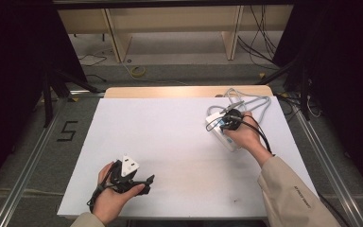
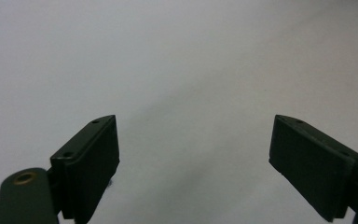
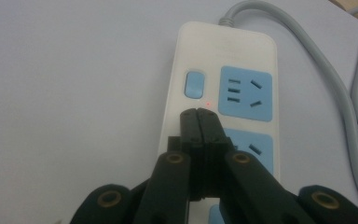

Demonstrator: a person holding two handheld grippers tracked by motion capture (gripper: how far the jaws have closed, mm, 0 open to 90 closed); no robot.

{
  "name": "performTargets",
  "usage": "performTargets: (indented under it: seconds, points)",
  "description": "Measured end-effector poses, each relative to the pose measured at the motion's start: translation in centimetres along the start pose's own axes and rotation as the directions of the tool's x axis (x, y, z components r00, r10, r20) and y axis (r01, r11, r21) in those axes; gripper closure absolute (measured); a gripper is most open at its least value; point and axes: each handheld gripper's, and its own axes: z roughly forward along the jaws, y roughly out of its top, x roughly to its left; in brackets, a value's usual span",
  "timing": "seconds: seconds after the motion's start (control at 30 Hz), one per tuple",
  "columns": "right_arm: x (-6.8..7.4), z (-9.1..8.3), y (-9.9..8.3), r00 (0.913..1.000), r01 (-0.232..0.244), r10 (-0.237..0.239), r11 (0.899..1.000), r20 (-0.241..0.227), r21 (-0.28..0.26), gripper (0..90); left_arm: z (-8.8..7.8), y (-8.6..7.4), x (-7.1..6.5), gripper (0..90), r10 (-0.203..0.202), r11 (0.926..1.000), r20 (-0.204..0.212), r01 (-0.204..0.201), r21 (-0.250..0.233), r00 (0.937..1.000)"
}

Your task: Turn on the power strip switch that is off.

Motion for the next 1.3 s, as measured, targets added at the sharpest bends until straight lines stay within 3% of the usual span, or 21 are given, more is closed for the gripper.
performTargets:
  seconds: [0.4,1.3]
  points:
    - [0.2,0.1,0.5,0.9994,0.032,-0.033,0.999,0.014,0.038,90.0,0.0,0.0,0.0,15.4,0.0,1.0,0.0,0.0,0.0,1.0]
    - [0.2,0.4,1.3,0.9995,0.026,-0.028,0.996,0.017,0.091,90.0,0.0,0.0,0.0,15.4,0.001,1.0,0.0,-0.001,-0.001,1.0]
